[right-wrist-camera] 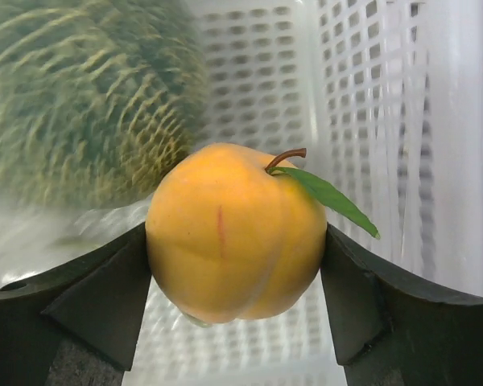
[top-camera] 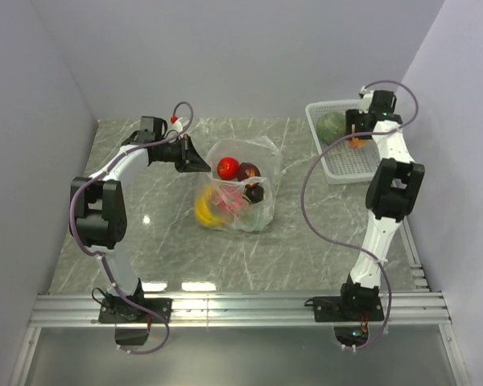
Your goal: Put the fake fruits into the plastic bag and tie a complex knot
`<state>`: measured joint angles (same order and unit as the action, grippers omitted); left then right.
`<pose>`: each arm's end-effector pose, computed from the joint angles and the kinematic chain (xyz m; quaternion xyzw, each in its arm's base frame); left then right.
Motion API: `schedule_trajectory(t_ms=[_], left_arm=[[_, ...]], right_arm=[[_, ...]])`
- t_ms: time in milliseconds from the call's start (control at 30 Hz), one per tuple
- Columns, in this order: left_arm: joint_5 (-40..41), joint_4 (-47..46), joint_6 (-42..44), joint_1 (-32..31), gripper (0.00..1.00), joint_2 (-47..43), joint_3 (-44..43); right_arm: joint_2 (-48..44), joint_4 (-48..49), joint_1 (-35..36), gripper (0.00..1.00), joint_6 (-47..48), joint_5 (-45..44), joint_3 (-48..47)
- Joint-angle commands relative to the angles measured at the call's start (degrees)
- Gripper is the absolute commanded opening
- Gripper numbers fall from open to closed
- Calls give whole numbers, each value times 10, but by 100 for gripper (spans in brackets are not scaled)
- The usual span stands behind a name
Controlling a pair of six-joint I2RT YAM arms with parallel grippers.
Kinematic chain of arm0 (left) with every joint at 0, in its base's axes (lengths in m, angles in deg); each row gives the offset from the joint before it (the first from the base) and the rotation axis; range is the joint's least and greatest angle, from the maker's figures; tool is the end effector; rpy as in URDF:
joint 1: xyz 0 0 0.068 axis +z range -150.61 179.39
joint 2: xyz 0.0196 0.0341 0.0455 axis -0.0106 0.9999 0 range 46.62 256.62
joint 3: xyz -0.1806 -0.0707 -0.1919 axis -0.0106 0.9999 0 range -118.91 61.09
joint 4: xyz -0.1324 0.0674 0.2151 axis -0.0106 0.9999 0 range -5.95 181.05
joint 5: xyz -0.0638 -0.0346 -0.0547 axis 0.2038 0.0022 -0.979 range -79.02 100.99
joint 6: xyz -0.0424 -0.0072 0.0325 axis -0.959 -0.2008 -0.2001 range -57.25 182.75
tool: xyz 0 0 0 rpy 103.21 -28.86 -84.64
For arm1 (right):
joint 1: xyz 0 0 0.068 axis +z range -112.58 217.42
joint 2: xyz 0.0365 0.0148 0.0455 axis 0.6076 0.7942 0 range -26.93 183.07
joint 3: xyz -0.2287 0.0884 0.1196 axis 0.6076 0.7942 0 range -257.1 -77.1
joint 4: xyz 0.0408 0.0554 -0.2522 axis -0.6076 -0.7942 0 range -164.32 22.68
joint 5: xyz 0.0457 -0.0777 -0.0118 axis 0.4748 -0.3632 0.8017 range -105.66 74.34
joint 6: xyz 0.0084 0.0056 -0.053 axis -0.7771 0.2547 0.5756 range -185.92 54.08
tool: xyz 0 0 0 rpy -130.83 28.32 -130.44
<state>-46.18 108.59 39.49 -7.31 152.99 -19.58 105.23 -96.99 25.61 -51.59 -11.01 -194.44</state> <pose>0.3946 -0.0765 0.2429 0.0420 0.8406 -0.5119 0.1722 0.5169 -0.1051 0.2276 -0.0359 0.9208 -0.0510 0.3849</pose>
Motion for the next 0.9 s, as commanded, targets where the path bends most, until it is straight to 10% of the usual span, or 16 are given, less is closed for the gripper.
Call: schedule_trajectory(t_ms=[0, 333, 867], left_arm=[[-7, -7, 9, 3, 1, -13, -5], [-11, 0, 16, 2, 0, -20, -7], [-60, 17, 31, 2, 1, -34, -16]], right_arm=[[-159, -24, -5, 38, -29, 92, 28], [-391, -77, 144, 31, -35, 273, 140], [-355, 44, 453, 24, 44, 45, 233]])
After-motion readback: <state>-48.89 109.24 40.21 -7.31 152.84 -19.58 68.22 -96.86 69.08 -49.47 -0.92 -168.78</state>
